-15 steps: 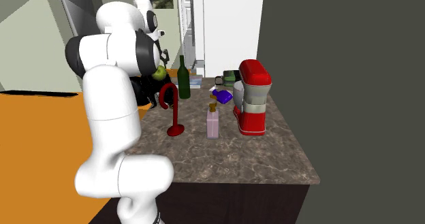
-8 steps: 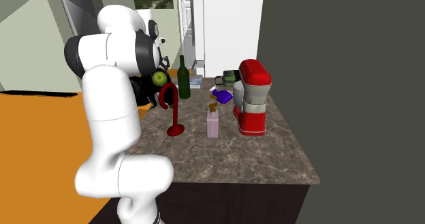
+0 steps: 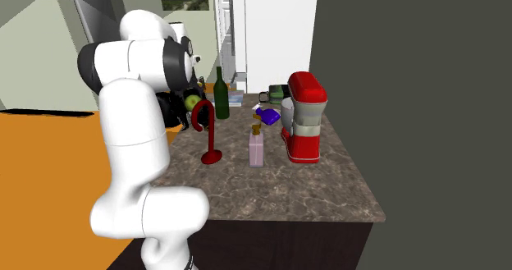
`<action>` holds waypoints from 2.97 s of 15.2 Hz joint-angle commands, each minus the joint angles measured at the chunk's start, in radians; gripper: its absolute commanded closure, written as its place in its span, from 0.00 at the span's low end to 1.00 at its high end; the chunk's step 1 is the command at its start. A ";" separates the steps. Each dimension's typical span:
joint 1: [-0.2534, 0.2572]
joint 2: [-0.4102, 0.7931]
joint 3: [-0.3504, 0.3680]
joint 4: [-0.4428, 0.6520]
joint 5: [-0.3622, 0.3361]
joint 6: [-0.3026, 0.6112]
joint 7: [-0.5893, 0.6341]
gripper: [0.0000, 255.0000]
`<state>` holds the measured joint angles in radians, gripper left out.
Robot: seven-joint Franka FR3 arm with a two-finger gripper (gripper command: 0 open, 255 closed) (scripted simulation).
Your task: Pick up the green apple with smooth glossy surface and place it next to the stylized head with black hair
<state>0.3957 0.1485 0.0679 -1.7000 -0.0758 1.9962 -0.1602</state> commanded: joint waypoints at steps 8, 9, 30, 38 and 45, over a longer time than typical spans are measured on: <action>0.000 0.019 -0.001 -0.096 -0.006 0.115 0.009 1.00; 0.000 0.022 -0.001 -0.106 -0.007 0.128 0.010 1.00; 0.002 0.123 -0.008 -0.246 -0.030 0.368 0.036 1.00; 0.002 0.123 -0.008 -0.246 -0.030 0.368 0.036 0.00; 0.002 0.060 -0.003 -0.228 -0.020 0.288 0.030 0.00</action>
<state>0.3961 0.2274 0.0629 -1.9340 -0.0981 2.3092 -0.1310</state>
